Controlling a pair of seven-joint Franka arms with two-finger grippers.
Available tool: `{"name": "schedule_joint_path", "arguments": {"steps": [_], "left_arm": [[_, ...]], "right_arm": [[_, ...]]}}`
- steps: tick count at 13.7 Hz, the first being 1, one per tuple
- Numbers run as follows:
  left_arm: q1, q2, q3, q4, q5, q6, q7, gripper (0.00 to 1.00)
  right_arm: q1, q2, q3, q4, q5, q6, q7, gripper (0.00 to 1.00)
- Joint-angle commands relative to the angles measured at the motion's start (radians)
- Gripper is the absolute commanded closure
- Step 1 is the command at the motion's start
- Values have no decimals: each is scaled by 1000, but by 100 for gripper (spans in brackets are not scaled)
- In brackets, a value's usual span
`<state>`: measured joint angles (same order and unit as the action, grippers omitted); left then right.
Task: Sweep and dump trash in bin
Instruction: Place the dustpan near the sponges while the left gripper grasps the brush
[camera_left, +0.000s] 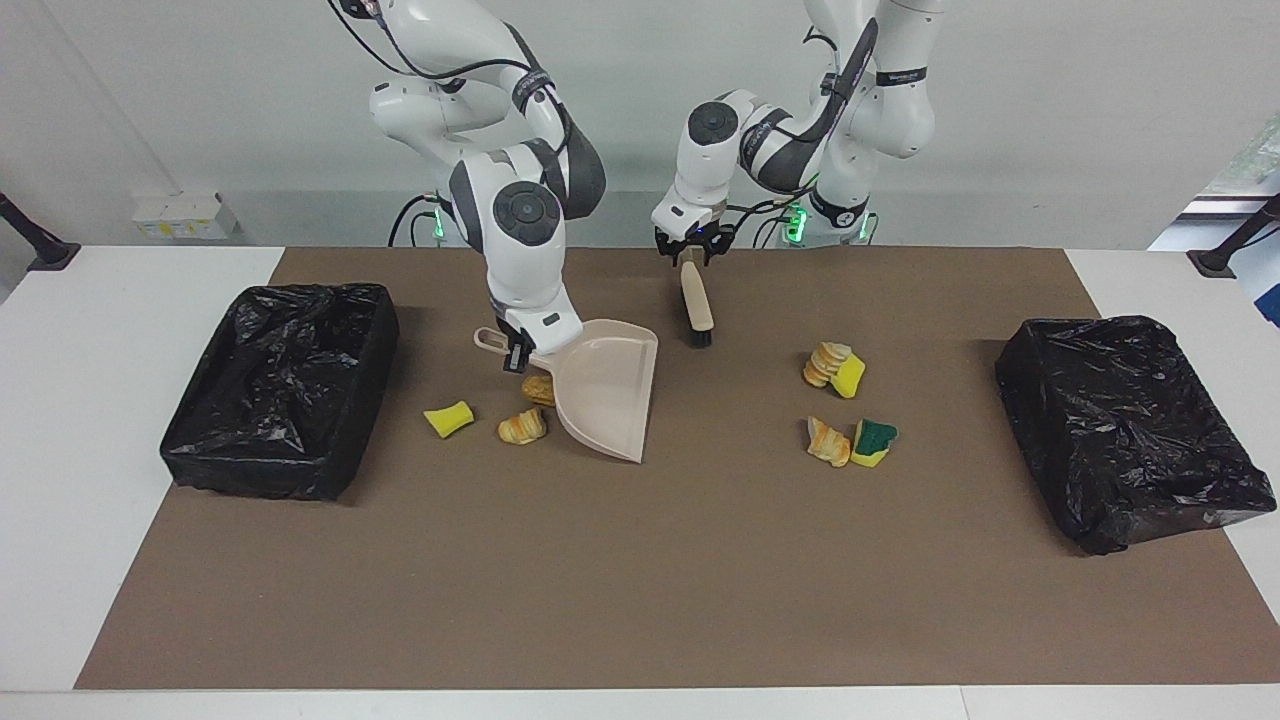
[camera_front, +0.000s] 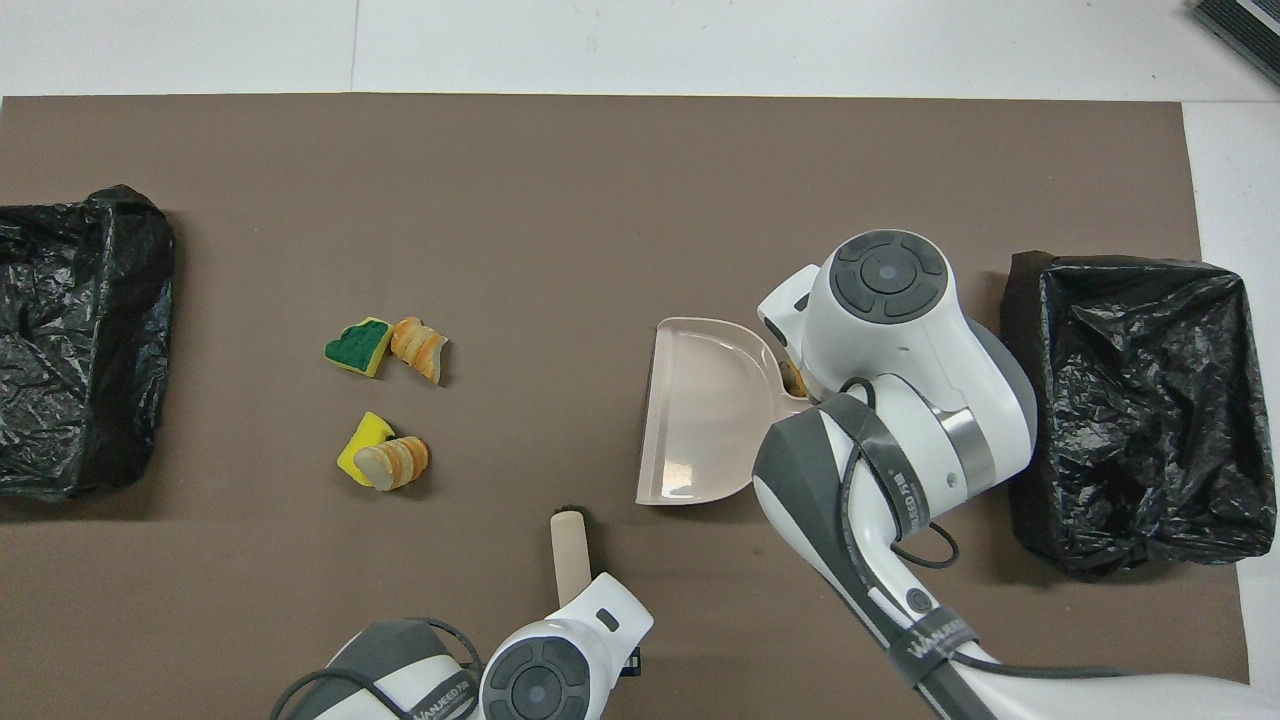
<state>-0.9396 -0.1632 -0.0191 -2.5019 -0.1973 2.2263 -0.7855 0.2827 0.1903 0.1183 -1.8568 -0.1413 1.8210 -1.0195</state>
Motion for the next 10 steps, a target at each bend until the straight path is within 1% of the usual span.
{"name": "schedule_joint_path", "arguments": {"steps": [1, 2, 5, 6, 7, 8, 10], "left_arm": [[-53, -7, 21, -15, -13, 27, -23, 86], [-53, -6, 21, -11, -13, 27, -50, 100], [-53, -5, 22, -6, -13, 9, -63, 100], [-45, -19, 22, -3, -13, -2, -64, 100], [-39, -27, 27, 7, -13, -32, -54, 100], [-27, -35, 31, 24, -13, -92, -44, 100], [78, -67, 33, 54, -8, -201, 20, 100]], "right_arm": [[35, -32, 9, -27, -95, 17, -39, 100], [36, -32, 11, -27, -109, 17, -43, 100], [35, -32, 11, -25, -109, 15, -63, 100], [36, -32, 11, -25, -109, 17, -63, 100], [36, -32, 11, -24, -109, 17, -63, 100], [36, -31, 11, -24, -109, 18, -63, 100], [36, -31, 11, -22, -97, 20, -62, 100]]}}
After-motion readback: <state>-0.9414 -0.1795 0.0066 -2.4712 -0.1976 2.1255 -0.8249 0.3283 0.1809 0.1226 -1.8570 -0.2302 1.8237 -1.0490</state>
